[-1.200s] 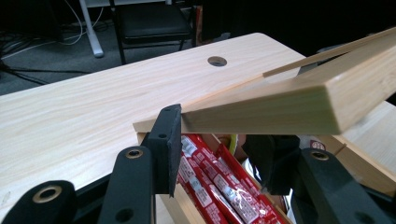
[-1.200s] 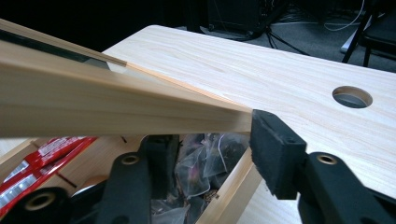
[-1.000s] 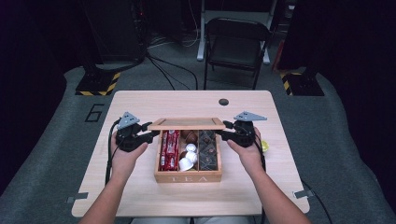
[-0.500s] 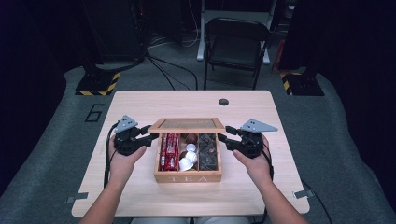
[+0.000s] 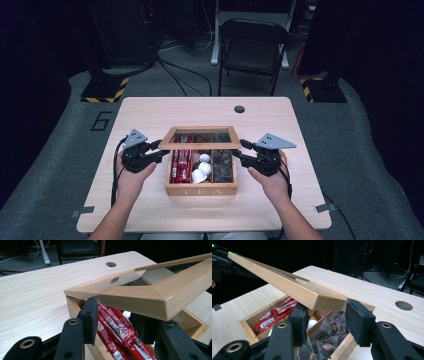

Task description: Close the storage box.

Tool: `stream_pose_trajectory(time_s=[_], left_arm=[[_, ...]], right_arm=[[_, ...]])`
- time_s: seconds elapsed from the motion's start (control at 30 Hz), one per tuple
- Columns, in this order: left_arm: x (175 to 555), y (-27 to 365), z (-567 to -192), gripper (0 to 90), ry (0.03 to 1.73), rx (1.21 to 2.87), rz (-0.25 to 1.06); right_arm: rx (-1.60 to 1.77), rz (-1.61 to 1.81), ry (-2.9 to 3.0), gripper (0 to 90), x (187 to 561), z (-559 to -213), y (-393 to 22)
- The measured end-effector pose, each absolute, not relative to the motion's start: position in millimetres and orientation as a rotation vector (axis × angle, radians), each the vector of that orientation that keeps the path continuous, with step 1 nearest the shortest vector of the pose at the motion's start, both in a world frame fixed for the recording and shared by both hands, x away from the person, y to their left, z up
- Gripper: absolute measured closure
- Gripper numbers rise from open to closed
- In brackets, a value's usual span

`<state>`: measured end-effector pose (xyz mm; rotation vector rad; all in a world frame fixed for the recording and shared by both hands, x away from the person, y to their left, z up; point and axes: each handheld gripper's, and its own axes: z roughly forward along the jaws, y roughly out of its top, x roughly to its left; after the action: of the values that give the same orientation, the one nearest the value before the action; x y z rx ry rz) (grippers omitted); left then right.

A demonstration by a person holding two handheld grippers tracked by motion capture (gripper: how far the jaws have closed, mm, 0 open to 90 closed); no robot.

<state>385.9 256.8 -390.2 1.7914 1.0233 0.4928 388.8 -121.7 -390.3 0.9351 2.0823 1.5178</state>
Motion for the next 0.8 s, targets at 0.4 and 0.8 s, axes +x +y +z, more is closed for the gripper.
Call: stream_pose_trajectory(time_s=[0.4, 0.8], left_arm=[[368.6, 263.4, -399.2, 60.1, 1.01, 1.816, 0.505], [344.5, 271.8, -423.7, 60.0, 1.011, 1.892, 0.486]], right_arm=[[0.939, 1.5, 2.114, 53.0, 375.2, -397.3, -122.4], [0.934, 1.422, 2.232, 51.9, 360.2, -419.8, -123.8]])
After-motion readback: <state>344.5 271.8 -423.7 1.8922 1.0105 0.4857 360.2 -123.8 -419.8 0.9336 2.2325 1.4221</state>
